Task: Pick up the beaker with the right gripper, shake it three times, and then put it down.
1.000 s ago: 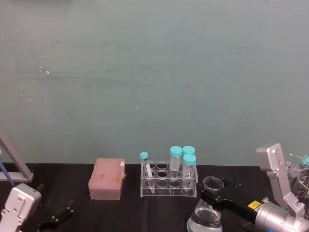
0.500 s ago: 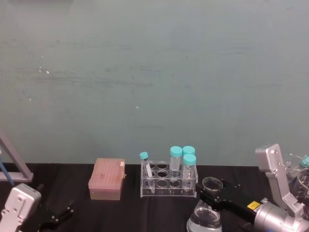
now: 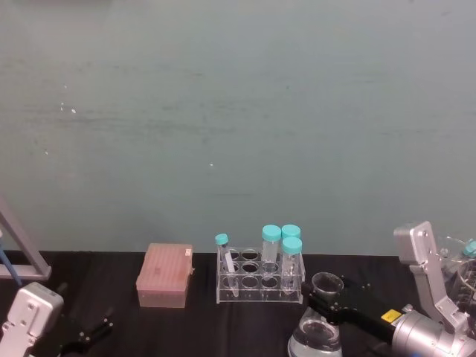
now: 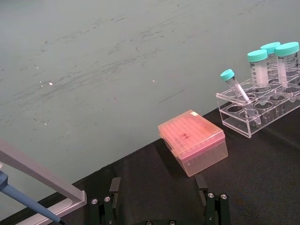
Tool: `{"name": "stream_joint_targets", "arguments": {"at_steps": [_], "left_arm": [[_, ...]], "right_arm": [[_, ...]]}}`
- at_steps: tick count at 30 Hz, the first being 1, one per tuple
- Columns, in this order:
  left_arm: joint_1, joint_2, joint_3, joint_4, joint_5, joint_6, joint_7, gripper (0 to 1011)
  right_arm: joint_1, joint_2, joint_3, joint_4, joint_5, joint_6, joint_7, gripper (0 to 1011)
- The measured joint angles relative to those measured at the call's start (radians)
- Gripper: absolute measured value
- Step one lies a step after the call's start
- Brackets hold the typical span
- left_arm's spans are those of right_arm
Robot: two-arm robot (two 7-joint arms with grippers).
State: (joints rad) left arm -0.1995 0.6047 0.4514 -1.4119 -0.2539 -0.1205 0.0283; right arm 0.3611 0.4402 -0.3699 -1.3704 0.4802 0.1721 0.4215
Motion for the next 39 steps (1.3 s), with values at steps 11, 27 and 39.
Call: {"name": "stream_joint_targets", "arguments": {"at_steps": [11,27,39], "left_arm": [[0.0,0.0,0.0,0.0,0.0,0.0,0.0,1000],[0.0,0.0,0.0,0.0,0.0,0.0,0.0,1000],[0.0,0.0,0.0,0.0,0.0,0.0,0.0,1000]], "right_arm": [[0.0,0.0,0.0,-0.001,0.001,0.0,0.0,807],[-0.004,0.002,0.0,-0.005,0.003,0.0,0.003,1000],[-0.039,0.02,0.007,-0.042,0.023,-0.005,0.014,1000]]}}
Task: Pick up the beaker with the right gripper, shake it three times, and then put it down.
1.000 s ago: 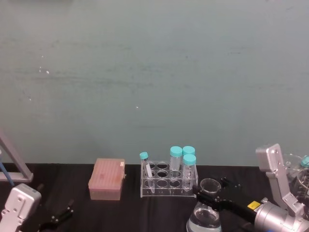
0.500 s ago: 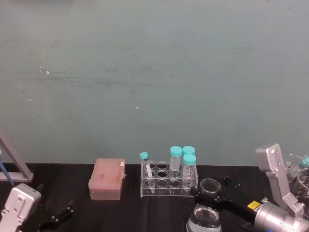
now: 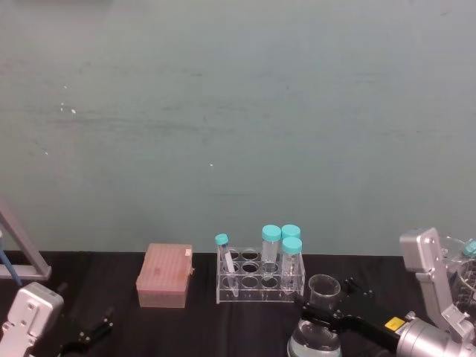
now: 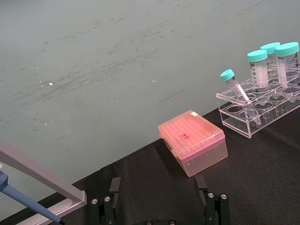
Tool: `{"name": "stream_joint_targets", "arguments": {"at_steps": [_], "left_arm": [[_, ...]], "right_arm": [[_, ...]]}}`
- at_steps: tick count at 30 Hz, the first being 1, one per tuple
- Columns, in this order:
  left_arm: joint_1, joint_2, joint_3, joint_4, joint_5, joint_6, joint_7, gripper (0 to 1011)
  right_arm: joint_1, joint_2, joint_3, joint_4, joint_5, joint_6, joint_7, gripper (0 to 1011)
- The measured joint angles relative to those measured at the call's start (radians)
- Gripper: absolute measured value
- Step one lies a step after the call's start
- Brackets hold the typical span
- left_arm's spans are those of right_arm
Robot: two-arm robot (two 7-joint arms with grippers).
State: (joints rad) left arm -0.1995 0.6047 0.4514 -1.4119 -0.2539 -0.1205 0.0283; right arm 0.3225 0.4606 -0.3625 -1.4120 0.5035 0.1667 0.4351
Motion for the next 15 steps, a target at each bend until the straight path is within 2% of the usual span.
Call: {"name": "stream_joint_targets", "arguments": {"at_steps": [9,15], "left_arm": [[0.0,0.0,0.0,0.0,0.0,0.0,0.0,1000],[0.0,0.0,0.0,0.0,0.0,0.0,0.0,1000]], "right_arm": [[-0.03,0.004,0.03,-0.029,0.024,-0.047,-0.004,1000],[-0.06,-0.009,0.072,-0.051,0.06,-0.119,-0.012,1000]]}}
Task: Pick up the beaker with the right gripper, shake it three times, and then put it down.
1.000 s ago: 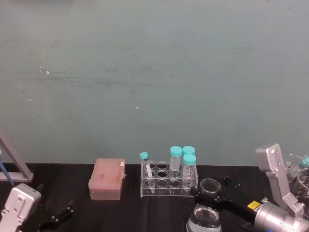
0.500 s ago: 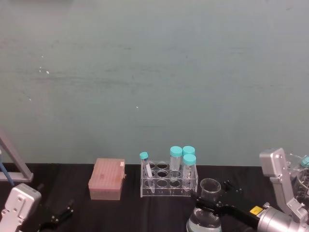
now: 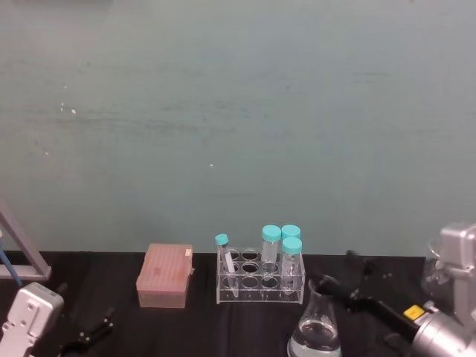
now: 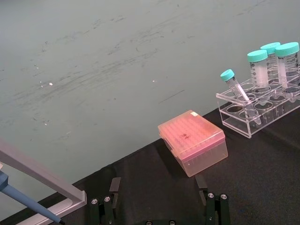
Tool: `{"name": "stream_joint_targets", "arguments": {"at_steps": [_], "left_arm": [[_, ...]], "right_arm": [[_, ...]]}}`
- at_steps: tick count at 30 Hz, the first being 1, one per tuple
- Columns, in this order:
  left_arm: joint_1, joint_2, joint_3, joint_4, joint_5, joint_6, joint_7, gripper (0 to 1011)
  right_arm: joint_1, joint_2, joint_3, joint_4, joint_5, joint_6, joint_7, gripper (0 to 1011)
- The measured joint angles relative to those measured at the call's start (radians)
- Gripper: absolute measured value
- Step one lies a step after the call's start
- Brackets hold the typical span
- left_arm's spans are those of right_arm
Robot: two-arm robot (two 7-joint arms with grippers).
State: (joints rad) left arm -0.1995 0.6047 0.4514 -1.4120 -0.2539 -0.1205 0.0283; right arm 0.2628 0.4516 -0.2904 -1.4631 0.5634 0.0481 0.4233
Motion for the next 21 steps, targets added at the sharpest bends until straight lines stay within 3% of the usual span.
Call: {"name": "stream_joint_targets", "arguments": {"at_steps": [3,7,8,11,14,21], "left_arm": [[0.0,0.0,0.0,0.0,0.0,0.0,0.0,1000],[0.0,0.0,0.0,0.0,0.0,0.0,0.0,1000],[0.0,0.0,0.0,0.0,0.0,0.0,0.0,1000],[0.0,0.0,0.0,0.0,0.0,0.0,0.0,1000],[0.0,0.0,0.0,0.0,0.0,0.0,0.0,1000],[0.0,0.0,0.0,0.0,0.0,0.0,0.0,1000]], "right_arm": [[-0.019,-0.02,0.035,-0.011,-0.012,-0.071,-0.055,1000],[-0.036,-0.048,0.077,-0.017,-0.098,-0.157,-0.178,1000],[-0.04,-0.058,0.092,-0.015,-0.144,-0.181,-0.24,1000],[-0.048,-0.068,0.114,-0.004,-0.204,-0.191,-0.319,1000],[-0.06,-0.068,0.128,0.006,-0.23,-0.184,-0.349,1000],[-0.098,-0.063,0.146,0.018,-0.235,-0.15,-0.337,1000]]}}
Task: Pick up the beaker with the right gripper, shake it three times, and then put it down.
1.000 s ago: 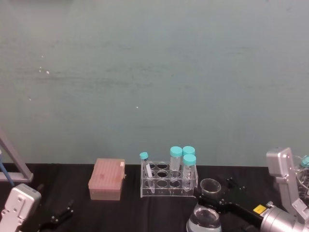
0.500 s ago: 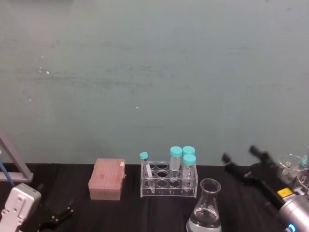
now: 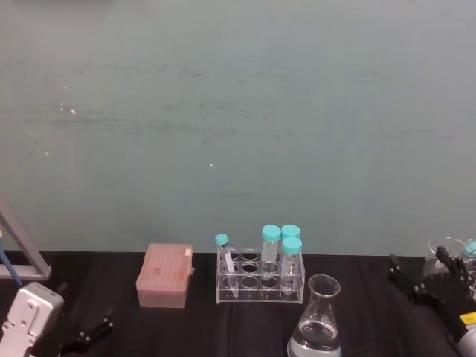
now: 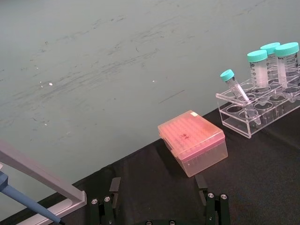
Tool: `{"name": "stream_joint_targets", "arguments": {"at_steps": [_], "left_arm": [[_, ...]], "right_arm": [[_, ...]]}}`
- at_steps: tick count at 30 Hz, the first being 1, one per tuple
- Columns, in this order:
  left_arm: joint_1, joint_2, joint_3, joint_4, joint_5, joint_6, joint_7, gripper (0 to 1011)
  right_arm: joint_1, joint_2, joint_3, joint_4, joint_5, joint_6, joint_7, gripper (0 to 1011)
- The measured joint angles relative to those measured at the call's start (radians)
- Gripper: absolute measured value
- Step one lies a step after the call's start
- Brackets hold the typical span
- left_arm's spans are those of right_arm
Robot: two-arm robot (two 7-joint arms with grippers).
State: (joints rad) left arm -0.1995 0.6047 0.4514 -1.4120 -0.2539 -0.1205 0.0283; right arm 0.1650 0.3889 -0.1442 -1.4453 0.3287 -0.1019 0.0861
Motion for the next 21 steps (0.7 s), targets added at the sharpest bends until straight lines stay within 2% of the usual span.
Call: {"name": "stream_joint_targets", "arguments": {"at_steps": [9,21], "left_arm": [[0.0,0.0,0.0,0.0,0.0,0.0,0.0,1000],[0.0,0.0,0.0,0.0,0.0,0.0,0.0,1000]], "right_arm": [[-0.032,-0.009,0.016,0.007,0.018,0.038,0.045,1000],[-0.03,-0.007,0.015,0.007,0.016,0.036,0.042,1000]]}}
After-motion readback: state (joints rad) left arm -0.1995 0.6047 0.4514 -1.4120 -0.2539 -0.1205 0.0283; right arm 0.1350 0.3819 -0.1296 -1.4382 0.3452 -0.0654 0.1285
